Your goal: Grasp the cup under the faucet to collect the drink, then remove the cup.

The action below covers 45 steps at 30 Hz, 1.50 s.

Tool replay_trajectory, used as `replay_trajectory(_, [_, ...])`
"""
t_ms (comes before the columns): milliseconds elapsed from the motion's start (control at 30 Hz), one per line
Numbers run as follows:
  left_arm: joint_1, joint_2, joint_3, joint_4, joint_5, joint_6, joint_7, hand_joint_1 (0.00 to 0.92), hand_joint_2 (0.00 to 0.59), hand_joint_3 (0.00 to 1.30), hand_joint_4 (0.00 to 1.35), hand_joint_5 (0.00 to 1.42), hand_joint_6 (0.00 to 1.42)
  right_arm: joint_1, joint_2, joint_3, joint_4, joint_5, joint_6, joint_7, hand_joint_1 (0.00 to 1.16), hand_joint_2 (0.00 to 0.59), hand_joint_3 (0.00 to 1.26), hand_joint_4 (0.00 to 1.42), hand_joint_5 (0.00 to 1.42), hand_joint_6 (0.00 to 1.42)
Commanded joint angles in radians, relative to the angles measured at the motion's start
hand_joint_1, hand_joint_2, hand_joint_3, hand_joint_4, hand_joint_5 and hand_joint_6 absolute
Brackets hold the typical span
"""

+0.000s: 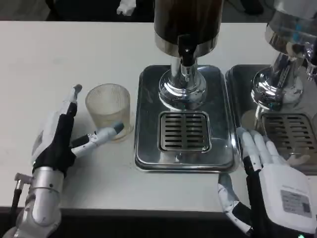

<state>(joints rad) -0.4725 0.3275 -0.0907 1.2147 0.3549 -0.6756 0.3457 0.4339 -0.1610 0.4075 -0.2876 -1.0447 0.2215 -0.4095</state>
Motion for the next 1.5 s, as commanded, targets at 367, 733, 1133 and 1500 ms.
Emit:
replay_trajectory(367, [-0.108, -0.037, -0.004, 0.056, -0.027, 0.047, -0.053, 0.415, 0.052, 0.00, 0.12, 0.00, 0.00, 0.035, 0.023, 0.007, -0.054, -0.029, 0.028, 0.016, 0.52, 0.499, 0.05, 0.03, 0.08, 0.19])
replay_trajectory(733, [-0.082, -0.038, -0.035, 0.053, 0.014, 0.057, 0.085, 0.494, 0.056, 0.01, 0.78, 0.00, 0.00, 0.039, 0.039, 0.006, -0.056, -0.020, 0.027, 0.017, 0.52, 0.499, 0.06, 0.03, 0.09, 0.21])
replay_trajectory(1133, [-0.091, -0.044, -0.056, 0.057, 0.030, 0.072, 0.100, 0.587, 0.062, 0.16, 1.00, 0.00, 0.00, 0.052, 0.048, 0.001, -0.066, -0.015, 0.028, 0.012, 0.53, 0.498, 0.06, 0.03, 0.10, 0.23])
replay_trajectory(1500, [-0.067, -0.038, -0.073, 0.058, 0.044, 0.064, 0.115, 0.678, 0.047, 0.12, 1.15, 0.00, 0.01, 0.062, 0.057, -0.001, -0.066, 0.002, 0.018, 0.007, 0.52, 0.490, 0.07, 0.03, 0.10, 0.25])
